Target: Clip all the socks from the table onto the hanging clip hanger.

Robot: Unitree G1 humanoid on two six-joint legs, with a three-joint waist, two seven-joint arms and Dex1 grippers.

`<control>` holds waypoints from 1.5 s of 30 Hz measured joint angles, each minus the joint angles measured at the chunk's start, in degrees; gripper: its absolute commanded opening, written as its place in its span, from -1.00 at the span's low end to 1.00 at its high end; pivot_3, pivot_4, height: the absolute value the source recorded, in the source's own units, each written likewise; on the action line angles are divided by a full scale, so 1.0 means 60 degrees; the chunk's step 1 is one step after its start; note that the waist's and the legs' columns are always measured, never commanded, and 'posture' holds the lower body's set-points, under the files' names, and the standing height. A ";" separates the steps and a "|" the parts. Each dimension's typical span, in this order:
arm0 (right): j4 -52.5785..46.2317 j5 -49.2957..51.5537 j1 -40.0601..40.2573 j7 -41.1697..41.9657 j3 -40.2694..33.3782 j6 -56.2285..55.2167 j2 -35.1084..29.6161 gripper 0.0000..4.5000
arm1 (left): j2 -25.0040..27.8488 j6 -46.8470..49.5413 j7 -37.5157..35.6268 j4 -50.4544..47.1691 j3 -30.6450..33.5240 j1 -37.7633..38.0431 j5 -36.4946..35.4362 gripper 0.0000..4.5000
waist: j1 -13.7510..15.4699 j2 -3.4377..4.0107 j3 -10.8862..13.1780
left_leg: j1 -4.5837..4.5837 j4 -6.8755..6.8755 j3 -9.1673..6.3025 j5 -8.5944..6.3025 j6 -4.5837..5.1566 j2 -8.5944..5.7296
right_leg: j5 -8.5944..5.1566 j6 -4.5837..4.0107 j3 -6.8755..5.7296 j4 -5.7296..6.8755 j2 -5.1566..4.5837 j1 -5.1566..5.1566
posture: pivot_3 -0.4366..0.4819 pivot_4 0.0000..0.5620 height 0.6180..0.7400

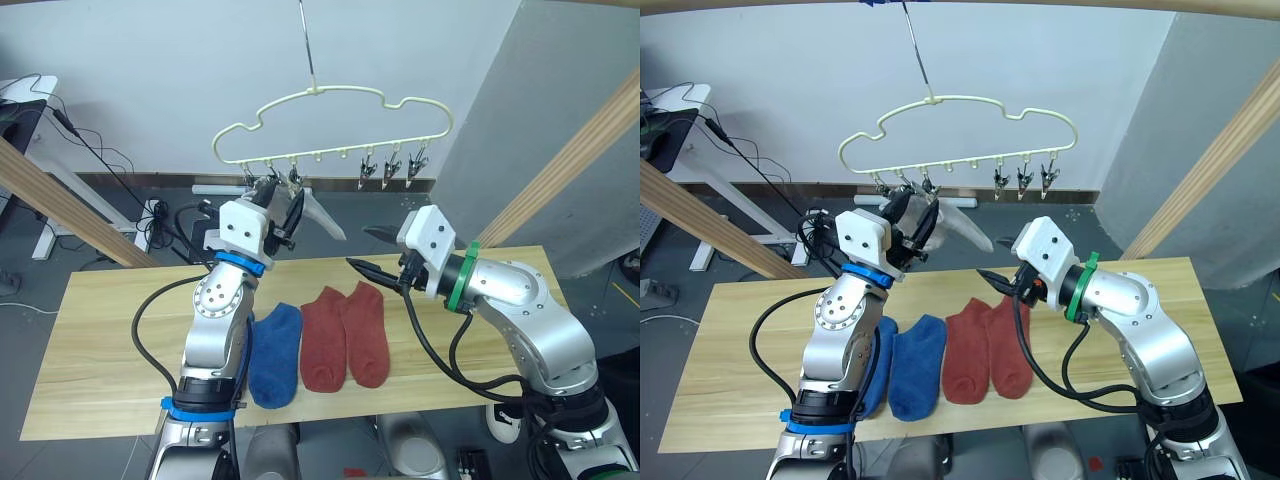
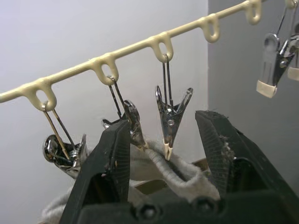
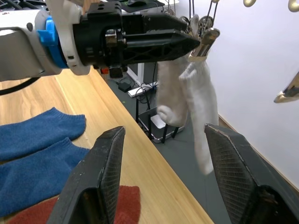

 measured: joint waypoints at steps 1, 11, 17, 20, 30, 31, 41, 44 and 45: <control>0.0000 0.0018 0.0000 -0.0024 -0.0035 -0.0001 -0.0018 0.26 | -0.0045 -0.0067 0.0098 0.0000 0.0003 0.0005 0.0079 0.11 | 0.0001 0.0000 0.0000 | 0.0000 0.0000 0.0000 0.0000 0.0000 0.0000 | 0.0000 0.0000 -0.0001 0.0000 0.0000 0.0000 | -0.73 0.08 1.00; 0.0000 0.0279 0.0108 -0.0194 -0.0127 -0.0026 -0.0178 0.26 | -0.0057 -0.0059 0.0182 -0.0626 -0.0219 0.0823 0.0254 0.11 | -0.0013 0.0000 0.0000 | 0.0000 0.0001 0.0000 0.0000 0.0000 -0.0001 | -0.0001 0.0001 0.0000 0.0000 0.0000 0.0001 | -0.71 0.06 1.00; 0.0001 0.0298 0.0107 -0.0251 -0.0126 -0.0055 -0.0255 0.26 | -0.0058 -0.0012 0.0228 -0.0385 -0.0295 0.0403 0.0290 0.11 | -0.0011 0.0000 0.0000 | 0.0001 0.0004 -0.0001 0.0001 0.0001 -0.0001 | -0.0001 0.0001 -0.0001 0.0001 0.0001 0.0003 | -0.71 0.06 1.00; 0.0001 0.0303 0.0108 -0.0289 -0.0127 -0.0060 -0.0276 0.26 | -0.0056 -0.0044 0.0345 -0.0009 -0.0279 0.0121 0.0358 0.11 | -0.0013 0.0000 -0.0001 | 0.0001 0.0003 0.0001 0.0001 0.0001 -0.0001 | 0.0000 0.0001 0.0001 0.0001 0.0001 0.0003 | -0.72 0.07 1.00; 0.0004 0.0401 0.0102 -0.0357 -0.0128 -0.0060 -0.0293 0.26 | -0.0116 -0.0268 0.0289 0.0953 -0.0285 -0.0505 0.0485 0.11 | -0.0017 0.0000 -0.0001 | 0.0000 0.0001 -0.0002 0.0001 0.0001 -0.0002 | 0.0000 0.0000 -0.0003 0.0000 0.0001 0.0003 | -0.75 0.07 1.00; 0.0003 0.0402 0.0103 -0.0357 -0.0131 -0.0060 -0.0303 0.26 | -0.0150 -0.0286 0.0294 0.0972 -0.0286 -0.0518 0.0486 0.11 | -0.0016 0.0000 -0.0001 | 0.0000 0.0001 -0.0003 0.0001 0.0001 -0.0002 | 0.0000 0.0001 -0.0003 0.0000 0.0000 0.0003 | -0.75 0.07 1.00; 0.0003 0.0718 0.0107 -0.0359 -0.0260 -0.0081 -0.0192 0.26 | -0.0257 -0.0338 0.0676 0.1080 -0.0126 -0.0840 0.0509 0.11 | -0.0043 -0.0001 -0.0001 | 0.0001 0.0002 -0.0002 0.0001 0.0001 -0.0002 | 0.0000 0.0001 -0.0002 0.0002 0.0000 0.0003 | -0.75 0.04 1.00; 0.0003 0.0964 0.0107 -0.0347 -0.0299 -0.0106 -0.0114 0.26 | -0.0255 -0.0286 0.0776 0.1002 -0.0116 -0.0831 0.0529 0.11 | -0.0079 -0.0001 -0.0001 | 0.0000 0.0002 -0.0003 0.0001 0.0001 -0.0002 | 0.0000 0.0001 -0.0003 0.0002 0.0000 0.0003 | -0.75 0.04 1.00; 0.0003 0.1054 0.0107 -0.0340 -0.0300 -0.0109 -0.0097 0.26 | -0.0259 -0.0270 0.0808 0.0934 -0.0118 -0.0827 0.0530 0.11 | -0.0089 -0.0001 -0.0001 | 0.0000 0.0002 -0.0003 0.0001 0.0001 -0.0002 | 0.0000 0.0000 -0.0003 0.0002 0.0000 0.0003 | -0.75 0.04 1.00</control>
